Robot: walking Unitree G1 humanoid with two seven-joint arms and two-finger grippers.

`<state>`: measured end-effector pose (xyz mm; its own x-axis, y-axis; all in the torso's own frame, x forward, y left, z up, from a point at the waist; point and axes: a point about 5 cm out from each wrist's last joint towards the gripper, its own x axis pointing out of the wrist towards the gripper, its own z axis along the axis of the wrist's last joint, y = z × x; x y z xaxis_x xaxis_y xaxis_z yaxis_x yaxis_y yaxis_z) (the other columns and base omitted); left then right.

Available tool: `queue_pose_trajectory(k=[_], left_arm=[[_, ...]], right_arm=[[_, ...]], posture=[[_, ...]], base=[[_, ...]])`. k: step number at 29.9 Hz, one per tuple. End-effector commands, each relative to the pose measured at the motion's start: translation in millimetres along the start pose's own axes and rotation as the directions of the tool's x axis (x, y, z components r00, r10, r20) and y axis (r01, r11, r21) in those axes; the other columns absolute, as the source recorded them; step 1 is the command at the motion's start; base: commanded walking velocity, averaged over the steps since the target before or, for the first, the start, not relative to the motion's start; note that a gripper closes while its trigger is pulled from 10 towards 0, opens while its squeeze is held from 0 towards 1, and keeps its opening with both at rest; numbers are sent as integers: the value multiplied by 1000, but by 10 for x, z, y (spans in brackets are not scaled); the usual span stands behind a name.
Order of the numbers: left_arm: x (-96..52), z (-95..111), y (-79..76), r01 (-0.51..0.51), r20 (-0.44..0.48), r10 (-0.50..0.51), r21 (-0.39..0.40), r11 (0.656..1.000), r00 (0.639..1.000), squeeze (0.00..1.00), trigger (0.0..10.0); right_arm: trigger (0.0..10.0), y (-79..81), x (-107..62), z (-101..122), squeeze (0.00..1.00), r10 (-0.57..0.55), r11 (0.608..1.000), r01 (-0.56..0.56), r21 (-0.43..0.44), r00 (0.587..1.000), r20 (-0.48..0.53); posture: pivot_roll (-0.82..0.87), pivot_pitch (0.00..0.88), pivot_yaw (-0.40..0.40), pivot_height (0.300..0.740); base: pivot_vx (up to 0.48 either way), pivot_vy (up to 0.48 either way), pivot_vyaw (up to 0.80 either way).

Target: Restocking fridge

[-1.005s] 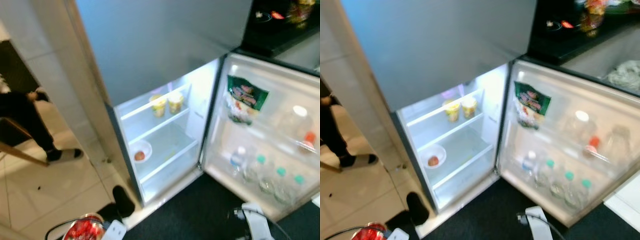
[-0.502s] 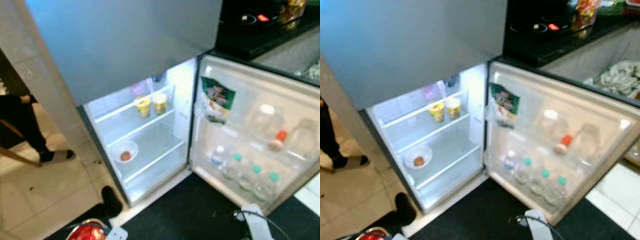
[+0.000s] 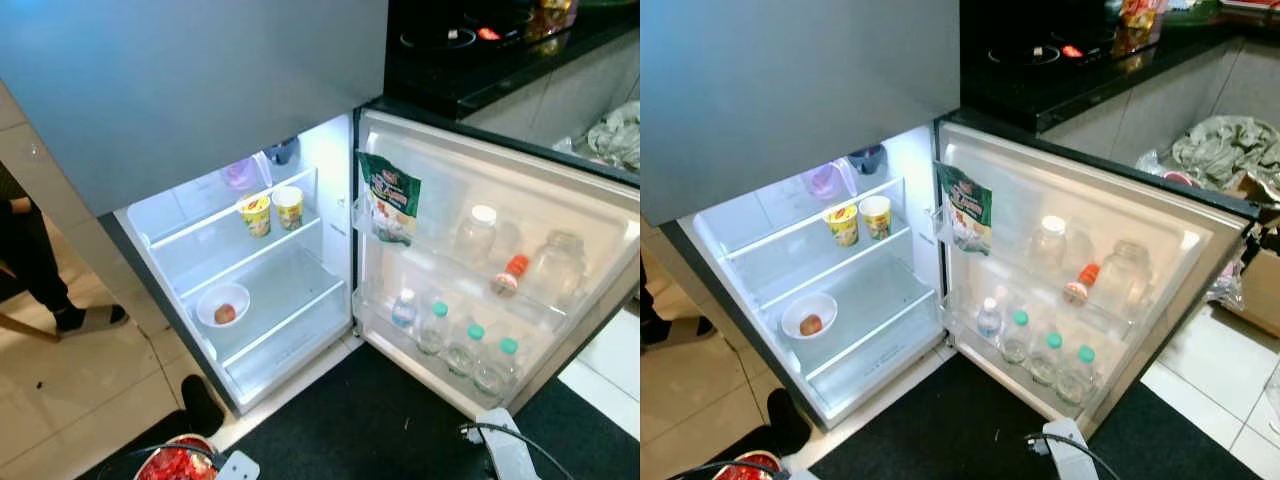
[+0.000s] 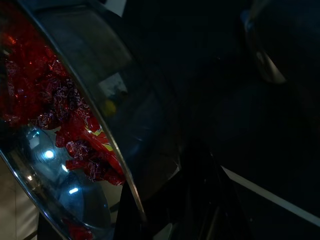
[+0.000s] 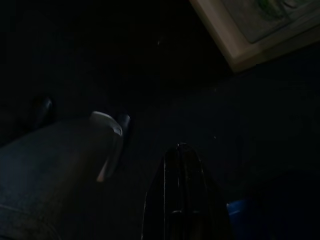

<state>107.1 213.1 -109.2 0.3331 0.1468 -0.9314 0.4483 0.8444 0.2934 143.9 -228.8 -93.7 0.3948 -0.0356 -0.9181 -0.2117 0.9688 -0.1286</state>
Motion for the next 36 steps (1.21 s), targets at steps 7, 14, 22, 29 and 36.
queue_pose_trajectory(k=[7,14,22,29,36], left_arm=[[5,96,73,-22,49,23,-16,1000,999,0,10000],[7,269,46,-28,124,17,90,996,992,0,10000],[-47,826,83,-216,389,24,457,863,921,0,10000],[-109,1133,42,-267,494,-50,548,793,868,0,10000],[-167,1392,44,-290,531,-115,616,732,839,0,10000]], right_arm=[[10000,38,4,-12,0,8,1000,-8,-19,1000,-1],[10000,46,6,-9,0,7,1000,-7,-22,1000,-2],[10000,67,11,-1,0,7,1000,-7,-16,1000,0],[10000,70,12,-3,0,1,1000,-1,-1,1000,1],[10000,62,14,23,0,-11,1000,11,17,1000,9]], posture=[[-45,0,17,740],[-42,0,18,740],[-43,0,24,740],[-47,0,30,740],[-47,0,30,740]], base=[[0,0,0],[0,0,0],[0,0,0],[0,0,0],[0,0,0]])
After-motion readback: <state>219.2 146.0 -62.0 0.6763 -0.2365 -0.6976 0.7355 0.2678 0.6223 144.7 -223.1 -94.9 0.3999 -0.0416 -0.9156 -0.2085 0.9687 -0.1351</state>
